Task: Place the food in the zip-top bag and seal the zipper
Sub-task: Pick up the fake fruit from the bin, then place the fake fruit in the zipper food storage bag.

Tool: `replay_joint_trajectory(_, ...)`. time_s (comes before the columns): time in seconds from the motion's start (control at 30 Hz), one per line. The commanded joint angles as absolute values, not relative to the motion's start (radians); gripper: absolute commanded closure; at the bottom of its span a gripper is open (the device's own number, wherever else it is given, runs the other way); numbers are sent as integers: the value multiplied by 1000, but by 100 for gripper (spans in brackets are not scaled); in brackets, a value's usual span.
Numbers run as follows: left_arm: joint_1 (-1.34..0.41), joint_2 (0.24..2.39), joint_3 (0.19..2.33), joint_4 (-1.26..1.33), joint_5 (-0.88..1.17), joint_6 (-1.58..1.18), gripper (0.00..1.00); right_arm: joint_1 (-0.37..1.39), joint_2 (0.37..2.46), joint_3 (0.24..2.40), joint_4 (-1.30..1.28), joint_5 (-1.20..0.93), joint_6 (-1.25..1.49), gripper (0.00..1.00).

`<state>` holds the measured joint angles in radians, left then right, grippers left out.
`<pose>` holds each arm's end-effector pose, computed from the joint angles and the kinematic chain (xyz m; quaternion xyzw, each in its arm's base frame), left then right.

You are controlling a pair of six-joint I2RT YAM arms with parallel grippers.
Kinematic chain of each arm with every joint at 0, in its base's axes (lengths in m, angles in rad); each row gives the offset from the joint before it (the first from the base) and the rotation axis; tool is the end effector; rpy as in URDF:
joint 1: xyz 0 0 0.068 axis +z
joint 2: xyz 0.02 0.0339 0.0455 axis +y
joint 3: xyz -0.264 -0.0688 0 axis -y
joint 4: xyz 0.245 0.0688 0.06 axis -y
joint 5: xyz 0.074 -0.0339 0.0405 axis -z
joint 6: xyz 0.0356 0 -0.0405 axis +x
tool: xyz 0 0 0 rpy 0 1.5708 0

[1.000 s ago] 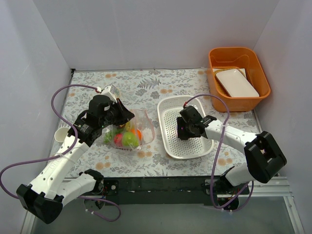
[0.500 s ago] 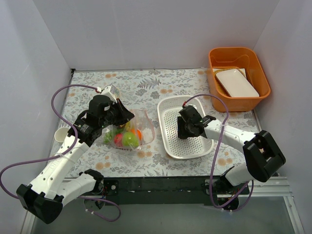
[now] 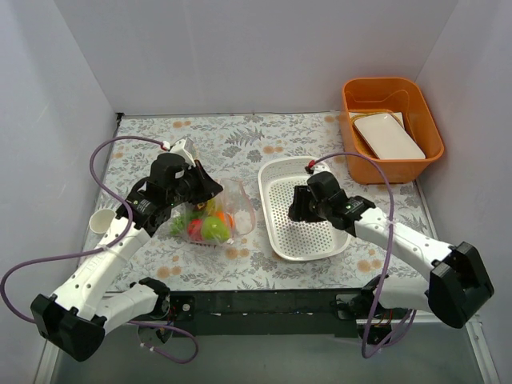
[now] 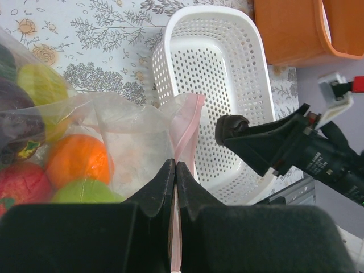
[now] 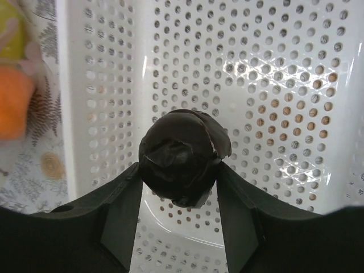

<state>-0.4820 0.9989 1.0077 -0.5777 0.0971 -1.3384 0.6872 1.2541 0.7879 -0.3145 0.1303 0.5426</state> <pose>0.1878 -0.1022 0.3387 -0.3426 0.8067 -0.4049 0.2607 0.2049 0.1622 0.2309 -0.0415 0.9204 0.1725 0.3484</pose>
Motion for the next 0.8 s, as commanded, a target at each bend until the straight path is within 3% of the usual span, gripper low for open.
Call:
replay_joint_trajectory(0.0, -486, 1023, 1049, -545, 115, -1319, 100, 684, 1139, 815, -262, 92, 551, 57)
replay_joint_trajectory(0.37, -486, 1025, 1032, -537, 132, -1305, 100, 761, 1061, 890, -207, 8, 532, 57)
replay_joint_trajectory(0.77, -486, 1003, 1008, -526, 170, -1315, 100, 963, 1319, 1075, -112, -26, 512, 57)
